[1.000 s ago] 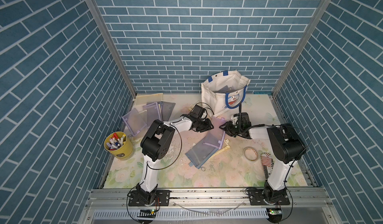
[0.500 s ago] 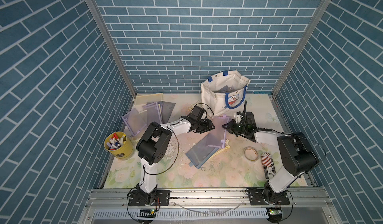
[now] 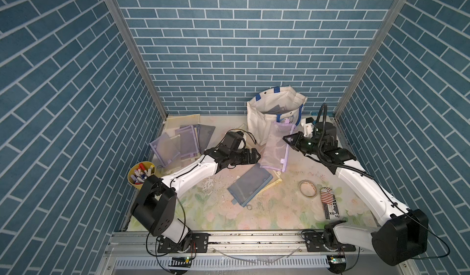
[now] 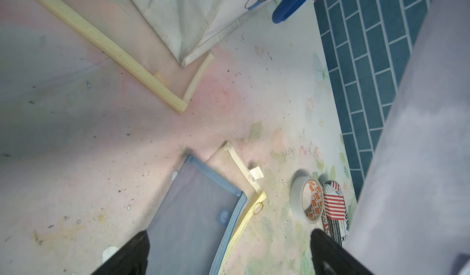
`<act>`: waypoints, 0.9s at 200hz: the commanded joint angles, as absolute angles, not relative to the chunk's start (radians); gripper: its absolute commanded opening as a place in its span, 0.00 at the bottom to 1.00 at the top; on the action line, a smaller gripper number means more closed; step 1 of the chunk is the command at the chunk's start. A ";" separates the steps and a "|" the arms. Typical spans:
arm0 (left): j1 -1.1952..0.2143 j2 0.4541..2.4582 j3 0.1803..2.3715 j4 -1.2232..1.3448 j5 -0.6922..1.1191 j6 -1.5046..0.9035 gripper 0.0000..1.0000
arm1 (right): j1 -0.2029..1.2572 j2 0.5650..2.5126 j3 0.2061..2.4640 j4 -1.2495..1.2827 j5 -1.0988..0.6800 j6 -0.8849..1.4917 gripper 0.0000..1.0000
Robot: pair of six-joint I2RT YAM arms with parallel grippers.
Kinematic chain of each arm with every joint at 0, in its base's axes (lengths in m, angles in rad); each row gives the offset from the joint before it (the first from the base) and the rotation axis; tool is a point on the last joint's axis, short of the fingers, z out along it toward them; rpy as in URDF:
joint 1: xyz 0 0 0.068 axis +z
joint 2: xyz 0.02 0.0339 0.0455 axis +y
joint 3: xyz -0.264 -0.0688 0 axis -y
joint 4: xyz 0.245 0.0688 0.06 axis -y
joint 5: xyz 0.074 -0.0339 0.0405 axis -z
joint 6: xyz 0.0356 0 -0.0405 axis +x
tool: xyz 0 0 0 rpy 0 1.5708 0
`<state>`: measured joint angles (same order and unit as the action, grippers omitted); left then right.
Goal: Put the pencil pouch into the canvas bag
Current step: Pick up the pencil pouch.
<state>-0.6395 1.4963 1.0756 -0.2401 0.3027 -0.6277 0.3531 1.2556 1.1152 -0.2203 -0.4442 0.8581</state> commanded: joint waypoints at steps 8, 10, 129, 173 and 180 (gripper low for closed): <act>-0.666 1.401 1.037 -0.306 0.218 -0.538 0.99 | 0.347 1.360 1.356 -0.353 -0.388 0.883 0.00; -0.668 1.393 1.034 -0.307 0.215 -0.536 0.99 | 0.345 1.371 1.376 -0.357 -0.386 0.886 0.00; -0.689 1.241 0.991 -0.333 0.152 -0.532 1.00 | 0.260 1.976 2.139 -0.305 -0.143 1.090 0.00; -0.688 1.227 0.985 -0.337 0.155 -0.528 0.99 | 0.258 2.143 2.350 -0.370 -0.063 1.098 0.00; -0.687 1.223 0.983 -0.337 0.152 -0.528 0.99 | 0.258 2.157 2.352 -0.369 -0.046 1.098 0.00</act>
